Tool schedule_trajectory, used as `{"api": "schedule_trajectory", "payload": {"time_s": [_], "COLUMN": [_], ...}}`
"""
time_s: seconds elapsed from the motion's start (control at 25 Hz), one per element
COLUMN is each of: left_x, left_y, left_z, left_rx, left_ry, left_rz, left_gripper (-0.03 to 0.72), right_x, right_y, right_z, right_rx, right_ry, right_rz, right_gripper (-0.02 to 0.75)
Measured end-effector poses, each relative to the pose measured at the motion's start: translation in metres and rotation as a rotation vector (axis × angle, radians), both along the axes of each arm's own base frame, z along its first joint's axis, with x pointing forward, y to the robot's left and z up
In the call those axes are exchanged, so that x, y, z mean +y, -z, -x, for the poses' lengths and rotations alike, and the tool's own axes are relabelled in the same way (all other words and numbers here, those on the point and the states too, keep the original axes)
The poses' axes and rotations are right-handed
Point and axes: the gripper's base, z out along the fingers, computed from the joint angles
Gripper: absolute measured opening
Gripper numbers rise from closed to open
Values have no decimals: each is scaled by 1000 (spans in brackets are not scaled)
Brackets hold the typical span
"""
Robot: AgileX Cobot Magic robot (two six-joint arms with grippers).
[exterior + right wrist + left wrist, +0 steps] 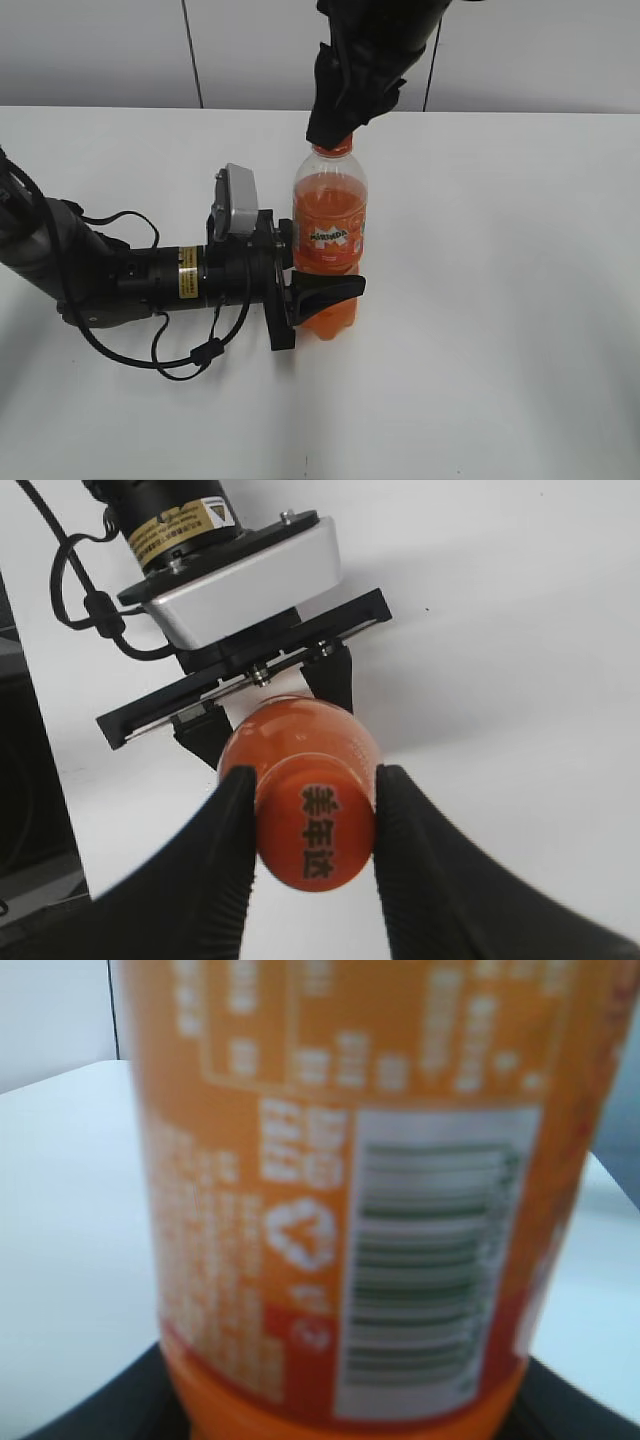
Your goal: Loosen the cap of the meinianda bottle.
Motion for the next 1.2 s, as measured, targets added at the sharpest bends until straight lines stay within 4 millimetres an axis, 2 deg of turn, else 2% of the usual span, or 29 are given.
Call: {"api": "schedule_trajectory", "payload": {"time_s": [0.52,0.76,1.2], "left_x": [0,0,0], "left_y": [0,0,0], "left_z": [0,0,0], "left_rx": [0,0,0], "left_ry": [0,0,0], "left_rz": [0,0,0], "left_gripper": [383,383,383], "right_x": [0,0,0], "right_y": [-1,-1,-1], "right_z": [1,1,1], "right_rx": [-160,-180,-167], "right_ry": [-392,-438,-406], "right_rz": [61,69,63], "right_gripper": [269,269,286]}}
